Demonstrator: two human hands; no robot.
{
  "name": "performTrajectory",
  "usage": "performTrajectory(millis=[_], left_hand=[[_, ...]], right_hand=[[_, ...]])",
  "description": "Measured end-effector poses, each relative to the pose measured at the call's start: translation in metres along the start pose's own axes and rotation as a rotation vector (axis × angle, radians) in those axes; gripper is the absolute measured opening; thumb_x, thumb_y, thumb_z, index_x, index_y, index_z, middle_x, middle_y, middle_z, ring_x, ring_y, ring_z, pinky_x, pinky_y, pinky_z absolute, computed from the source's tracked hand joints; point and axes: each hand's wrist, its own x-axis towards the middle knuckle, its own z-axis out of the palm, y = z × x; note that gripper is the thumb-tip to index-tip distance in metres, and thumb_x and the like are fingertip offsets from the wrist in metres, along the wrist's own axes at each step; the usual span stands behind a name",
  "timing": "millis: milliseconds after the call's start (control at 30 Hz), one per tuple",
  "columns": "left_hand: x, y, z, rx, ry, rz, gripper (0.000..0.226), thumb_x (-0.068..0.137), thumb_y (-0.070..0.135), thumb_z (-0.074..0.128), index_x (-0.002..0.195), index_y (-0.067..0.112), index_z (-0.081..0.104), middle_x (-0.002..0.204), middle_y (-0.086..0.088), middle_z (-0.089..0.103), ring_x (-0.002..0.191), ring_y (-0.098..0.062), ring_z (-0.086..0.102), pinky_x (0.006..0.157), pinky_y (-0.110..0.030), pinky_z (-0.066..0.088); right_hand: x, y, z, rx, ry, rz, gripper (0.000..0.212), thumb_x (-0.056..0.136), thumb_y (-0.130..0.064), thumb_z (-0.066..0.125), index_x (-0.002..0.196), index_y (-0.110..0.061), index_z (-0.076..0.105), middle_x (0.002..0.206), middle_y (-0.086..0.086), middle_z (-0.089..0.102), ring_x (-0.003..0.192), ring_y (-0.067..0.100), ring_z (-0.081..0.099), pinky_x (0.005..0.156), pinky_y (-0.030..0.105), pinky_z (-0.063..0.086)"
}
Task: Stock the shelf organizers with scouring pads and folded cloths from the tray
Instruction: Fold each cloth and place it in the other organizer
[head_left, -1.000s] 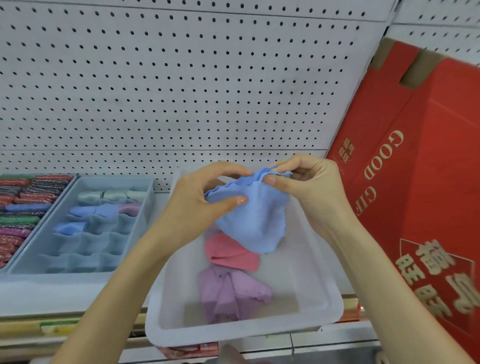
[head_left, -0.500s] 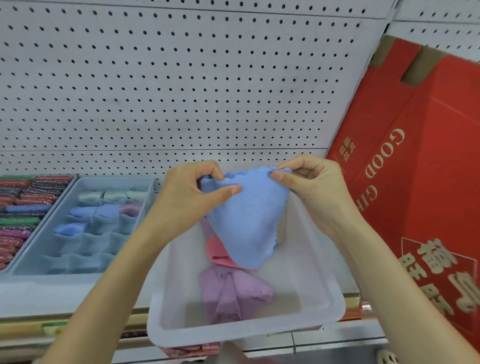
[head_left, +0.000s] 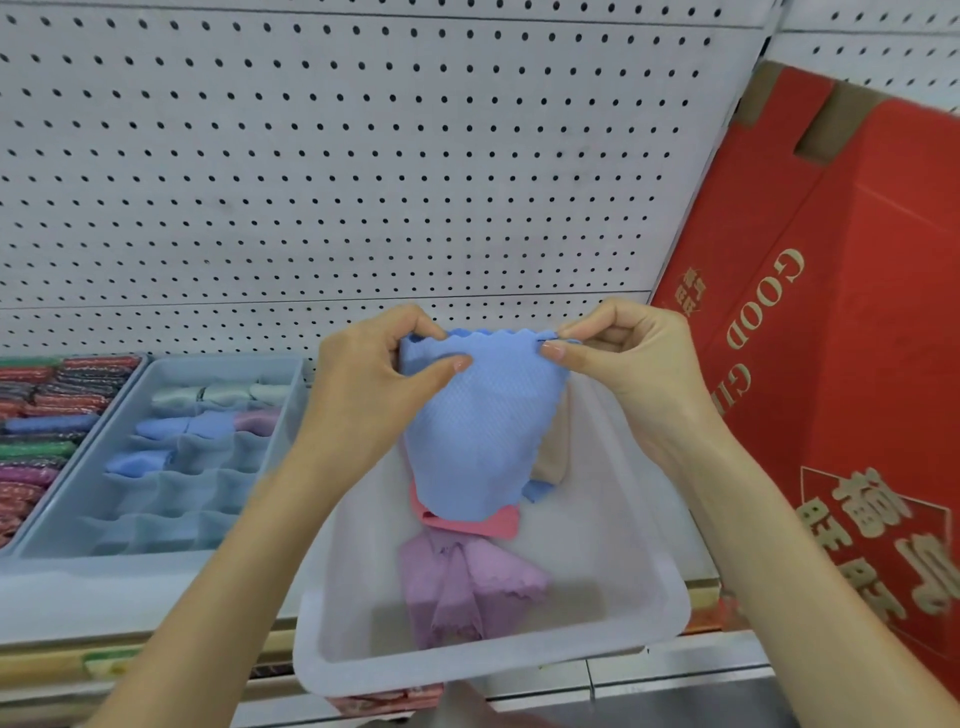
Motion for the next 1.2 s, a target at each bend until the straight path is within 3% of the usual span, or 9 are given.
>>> performTrajectory(millis=[200,400,533,633,767,867,1000,1133,1200], left_hand=[[-0.001,0.002,0.004,0.066,0.069,0.026,0.029,0.075,0.029,0.078,0.078,0.025,0.050,0.073,-0.010,0.065,0.065,-0.033,0.059,0.064,-0.042,0.047],[0.001,0.004,-0.001,-0.086,-0.016,-0.088,0.028,0.078,0.011,0.076,0.084,0.030,0.056,0.070,0.013,0.070,0.062,-0.007,0.064,0.064,-0.016,0.047],[0.007,-0.005,-0.007,-0.247,-0.127,-0.157,0.021,0.079,0.002,0.073,0.069,0.019,0.067,0.063,0.012,0.070,0.062,-0.003,0.063,0.066,-0.020,0.054],[0.011,-0.006,-0.014,-0.219,-0.119,-0.145,0.016,0.079,0.003,0.072,0.069,0.014,0.067,0.059,0.018,0.066,0.054,0.003,0.054,0.055,-0.008,0.040],[0.012,0.004,-0.023,-0.330,-0.163,-0.137,0.012,0.091,0.004,0.058,0.079,0.007,0.055,0.055,0.002,0.063,0.047,-0.009,0.059,0.046,-0.018,0.046],[0.010,0.020,-0.031,-0.447,-0.193,-0.058,0.011,0.091,0.004,0.057,0.082,0.008,0.052,0.059,-0.007,0.067,0.054,-0.016,0.067,0.055,-0.022,0.054],[0.010,0.048,-0.050,-0.701,-0.229,0.165,0.008,0.073,0.021,0.073,0.068,0.023,0.068,0.053,0.004,0.064,0.041,-0.009,0.054,0.046,-0.015,0.045],[0.023,0.069,-0.031,-0.903,-0.317,0.140,0.019,0.083,0.017,0.065,0.066,0.023,0.069,0.059,0.004,0.066,0.046,-0.007,0.056,0.048,-0.015,0.045],[0.025,0.074,-0.019,-0.927,-0.324,0.037,0.029,0.093,0.031,0.056,0.070,0.018,0.067,0.066,-0.001,0.067,0.055,-0.011,0.061,0.053,-0.019,0.048]], right_hand=[[0.004,0.003,-0.003,-0.039,0.029,-0.021,0.023,0.066,0.008,0.078,0.067,-0.007,0.060,0.067,-0.003,0.071,0.069,0.009,0.068,0.061,0.018,0.051],[0.013,0.002,-0.011,-0.356,-0.062,-0.079,0.026,0.074,-0.007,0.078,0.089,-0.027,0.071,0.073,-0.007,0.067,0.060,0.008,0.050,0.062,0.024,0.047],[0.019,-0.004,-0.013,-0.528,-0.165,-0.019,0.011,0.084,-0.010,0.069,0.080,-0.020,0.069,0.071,0.007,0.066,0.049,0.008,0.057,0.051,0.020,0.041],[0.023,-0.012,-0.015,-0.431,-0.256,0.018,0.007,0.091,0.000,0.058,0.086,-0.005,0.061,0.074,0.003,0.064,0.061,0.014,0.068,0.051,0.021,0.050],[0.022,-0.024,-0.016,-0.326,-0.365,0.004,0.008,0.086,0.007,0.061,0.089,0.000,0.063,0.075,0.008,0.070,0.070,0.016,0.069,0.068,0.023,0.055],[0.016,-0.041,-0.022,-0.305,-0.483,-0.065,0.010,0.081,0.002,0.067,0.080,-0.007,0.071,0.066,0.005,0.067,0.059,0.013,0.064,0.059,0.020,0.051],[0.009,-0.069,-0.033,-0.128,-0.808,-0.175,0.005,0.080,-0.022,0.072,0.080,-0.027,0.074,0.077,-0.006,0.067,0.064,0.011,0.059,0.059,0.020,0.046],[0.018,-0.079,-0.004,-0.004,-0.779,-0.246,0.011,0.078,-0.033,0.072,0.082,-0.024,0.075,0.080,-0.008,0.062,0.066,0.010,0.053,0.060,0.019,0.043],[0.022,-0.077,0.009,0.032,-0.734,-0.260,0.010,0.077,-0.031,0.071,0.081,-0.023,0.074,0.077,-0.009,0.063,0.063,0.009,0.052,0.060,0.019,0.044]])
